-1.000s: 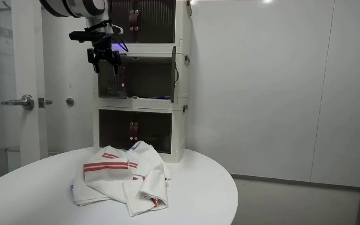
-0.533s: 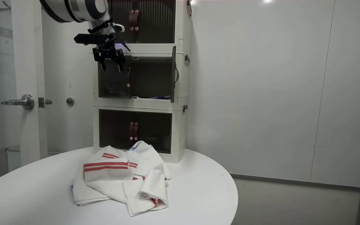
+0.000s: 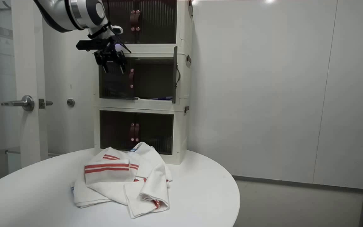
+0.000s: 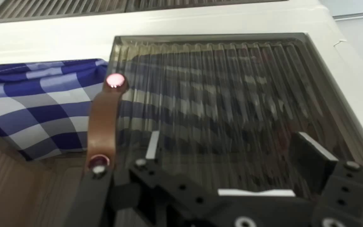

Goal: Close the middle drawer

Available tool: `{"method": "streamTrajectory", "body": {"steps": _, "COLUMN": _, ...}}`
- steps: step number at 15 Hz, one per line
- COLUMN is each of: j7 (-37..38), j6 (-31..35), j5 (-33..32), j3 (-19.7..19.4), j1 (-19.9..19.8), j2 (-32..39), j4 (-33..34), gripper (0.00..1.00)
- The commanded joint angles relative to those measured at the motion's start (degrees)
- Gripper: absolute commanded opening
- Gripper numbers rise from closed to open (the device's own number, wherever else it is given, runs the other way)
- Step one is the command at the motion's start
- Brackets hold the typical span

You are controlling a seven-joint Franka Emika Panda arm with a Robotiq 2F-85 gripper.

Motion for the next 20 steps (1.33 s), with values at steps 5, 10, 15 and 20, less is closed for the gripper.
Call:
{"method": "streamTrajectory", "body": {"steps": 5, "j7": 2.36, "j6": 0.9, "j5": -3.4, "j3": -3.94, "j1": 2.35, "j2": 4.31, "j4": 4.72, "gripper": 1.0}}
{"method": "streamTrajectory", "body": {"steps": 10, "j7": -5.72, "j6": -5.5, "j5": 1.48, "j3": 0.69, "j1": -0.72, "j2": -1.03, "j4": -1.61, "gripper": 1.0}}
{"method": "streamTrajectory", "body": {"steps": 15, "j7": -20.11, "j6": -16.94, "j5": 9.82, "j3": 5.65, "j1": -6.76, "j2": -11.39, "j4": -14.92, "gripper": 1.0}}
{"method": "streamTrajectory", "body": {"steps": 20, "j7": -25.09, "j6": -26.08, "j5": 10.01, "j3": 3.89, "j1": -9.73, "j2": -23.84, "j4": -30.13, "gripper": 1.0}}
